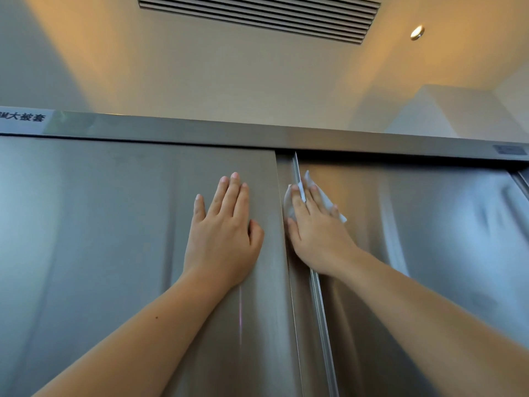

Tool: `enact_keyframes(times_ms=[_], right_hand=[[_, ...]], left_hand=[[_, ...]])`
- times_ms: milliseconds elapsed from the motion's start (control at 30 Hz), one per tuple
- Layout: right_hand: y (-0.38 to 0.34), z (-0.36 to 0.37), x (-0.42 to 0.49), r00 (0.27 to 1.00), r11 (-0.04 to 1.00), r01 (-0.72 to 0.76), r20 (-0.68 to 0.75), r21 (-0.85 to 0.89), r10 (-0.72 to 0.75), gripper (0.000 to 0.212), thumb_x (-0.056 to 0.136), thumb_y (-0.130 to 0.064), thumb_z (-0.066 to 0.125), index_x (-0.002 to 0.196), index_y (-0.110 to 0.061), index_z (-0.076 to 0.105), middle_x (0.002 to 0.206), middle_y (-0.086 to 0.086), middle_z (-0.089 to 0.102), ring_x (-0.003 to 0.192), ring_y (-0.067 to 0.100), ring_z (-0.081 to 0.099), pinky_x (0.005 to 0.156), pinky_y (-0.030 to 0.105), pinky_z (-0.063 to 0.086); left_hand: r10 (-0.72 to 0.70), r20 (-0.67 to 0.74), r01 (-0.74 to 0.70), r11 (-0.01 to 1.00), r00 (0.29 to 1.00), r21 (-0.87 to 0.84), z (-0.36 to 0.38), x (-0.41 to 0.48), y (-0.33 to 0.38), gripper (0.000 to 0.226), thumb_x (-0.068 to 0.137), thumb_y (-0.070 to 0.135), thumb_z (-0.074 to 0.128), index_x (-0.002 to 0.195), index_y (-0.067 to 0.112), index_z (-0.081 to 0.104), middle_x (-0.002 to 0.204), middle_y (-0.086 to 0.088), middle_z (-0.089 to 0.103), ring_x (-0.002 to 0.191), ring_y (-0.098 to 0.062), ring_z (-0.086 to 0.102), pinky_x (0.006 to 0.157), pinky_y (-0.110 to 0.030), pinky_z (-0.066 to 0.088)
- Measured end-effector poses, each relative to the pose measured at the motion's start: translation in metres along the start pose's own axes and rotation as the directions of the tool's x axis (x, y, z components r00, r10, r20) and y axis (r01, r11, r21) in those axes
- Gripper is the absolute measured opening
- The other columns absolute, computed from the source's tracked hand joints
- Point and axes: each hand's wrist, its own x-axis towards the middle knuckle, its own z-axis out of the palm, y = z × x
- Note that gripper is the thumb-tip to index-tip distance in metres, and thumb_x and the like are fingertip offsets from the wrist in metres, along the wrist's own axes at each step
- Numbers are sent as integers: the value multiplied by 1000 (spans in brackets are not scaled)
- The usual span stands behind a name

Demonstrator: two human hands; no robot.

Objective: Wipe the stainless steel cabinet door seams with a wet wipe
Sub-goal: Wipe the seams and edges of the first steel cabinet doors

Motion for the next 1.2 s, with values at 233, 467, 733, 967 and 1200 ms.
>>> enact_keyframes(times_ms=[233,467,733,967,1200], right_hand=[[-4,-17,37,999,997,-45,24,56,43,58,101,-30,22,148,-11,-6,157,2,-12,143,18,-11,113,49,6],[-5,-3,6,999,999,-9,-31,51,11,59,100,-29,25,148,-8,-1,157,7,-5,144,22,-7,113,45,7],[-8,11,-39,1000,995,3,-18,104,-1,59,100,-28,24,148,-8,-4,156,8,-11,143,22,-12,113,46,2],[-9,19,-75,999,984,30,4,176,-32,61,100,-27,25,147,-8,-8,155,9,-17,142,21,-16,113,43,-4],[-11,26,-111,998,977,30,50,209,-42,61,100,-27,22,146,-9,-12,154,8,-21,141,21,-20,114,43,-5]], left_hand=[[74,24,-75,997,997,29,-2,-11,3,70,84,38,7,147,10,15,156,-4,6,137,-9,-9,113,-41,1],[99,13,-99,994,995,55,-3,-46,21,62,86,30,24,139,0,36,148,-14,30,137,-21,20,108,-50,20],[107,44,-112,983,993,147,-4,-85,47,58,86,26,29,134,-4,43,141,-20,39,130,-33,40,100,-54,35],[74,82,-85,987,994,140,-4,-114,56,58,88,26,28,138,-2,37,145,-18,33,134,-32,31,104,-54,29],[62,90,-73,990,994,125,-1,-147,61,57,89,25,29,141,0,32,148,-15,28,137,-30,26,108,-51,25]])
